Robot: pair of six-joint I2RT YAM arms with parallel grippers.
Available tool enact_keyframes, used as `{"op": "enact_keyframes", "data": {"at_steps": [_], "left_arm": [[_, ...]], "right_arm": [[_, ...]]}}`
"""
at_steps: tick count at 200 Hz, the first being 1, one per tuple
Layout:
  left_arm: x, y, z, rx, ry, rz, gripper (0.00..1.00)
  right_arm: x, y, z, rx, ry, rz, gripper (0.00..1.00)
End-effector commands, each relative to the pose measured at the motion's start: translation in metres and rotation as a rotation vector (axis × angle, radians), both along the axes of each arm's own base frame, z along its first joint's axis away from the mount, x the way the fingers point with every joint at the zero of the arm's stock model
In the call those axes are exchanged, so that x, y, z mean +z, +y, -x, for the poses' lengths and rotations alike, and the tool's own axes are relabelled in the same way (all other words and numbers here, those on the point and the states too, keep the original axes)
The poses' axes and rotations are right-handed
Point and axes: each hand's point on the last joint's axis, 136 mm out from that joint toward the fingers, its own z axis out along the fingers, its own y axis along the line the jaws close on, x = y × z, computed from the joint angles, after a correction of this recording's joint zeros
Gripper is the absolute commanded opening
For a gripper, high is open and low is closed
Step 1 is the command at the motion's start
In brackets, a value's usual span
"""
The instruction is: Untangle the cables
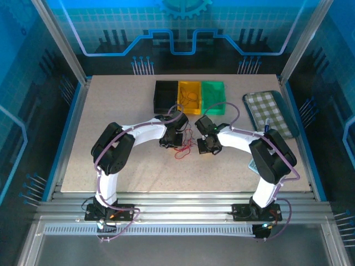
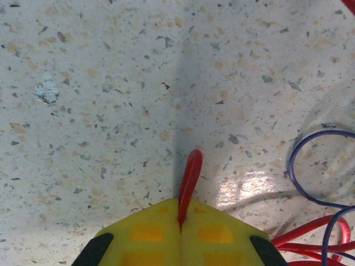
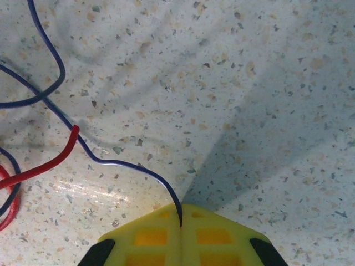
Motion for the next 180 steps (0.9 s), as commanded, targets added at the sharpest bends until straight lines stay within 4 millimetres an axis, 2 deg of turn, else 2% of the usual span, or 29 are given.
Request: {"op": "enact_keyframes", "data": {"at_steps": [1,20,32,49,65,77,106,126,144,167,180], "left_arm": [[-0.018,0.021,0.009,0.041,0.044,-0.105,0.0],[-0.023,0.033,0.01,0.078,0.058,-0.152,0.0],[-0.027,0.047,0.012,0.128,0.077,-0.193,0.0],[-0.029,0.08,0.016,0.24,0.099,-0.277,0.0],[-0.028,0.115,0.023,0.372,0.12,-0.336,0.0],[-0.027,0.138,0.03,0.467,0.135,-0.35,0.0],[-0.006,0.169,0.028,0.564,0.083,-0.369,0.0],[0.005,0.179,0.022,0.597,0.057,-0.358,0.0],[0.009,0.183,0.018,0.623,0.057,-0.341,0.0],[0.006,0.179,0.014,0.628,0.074,-0.322,0.0],[0.004,0.175,0.013,0.629,0.08,-0.308,0.0]], "right_arm": [[0.021,-0.016,-0.015,-0.092,-0.051,-0.02,0.0],[0.058,-0.047,-0.033,-0.224,-0.123,-0.065,0.0],[0.085,-0.08,-0.042,-0.34,-0.184,-0.086,0.0],[0.119,-0.134,-0.044,-0.52,-0.272,-0.091,0.0],[0.139,-0.182,-0.032,-0.686,-0.326,-0.074,0.0],[0.149,-0.21,-0.018,-0.785,-0.361,-0.054,0.0],[0.164,-0.266,0.012,-1.0,-0.433,-0.049,0.0],[0.171,-0.284,0.02,-1.065,-0.452,-0.089,0.0],[0.174,-0.289,0.021,-1.06,-0.457,-0.07,0.0],[0.17,-0.276,0.012,-1.029,-0.46,-0.15,0.0],[0.17,-0.26,0.002,-0.952,-0.463,-0.205,0.0]]}}
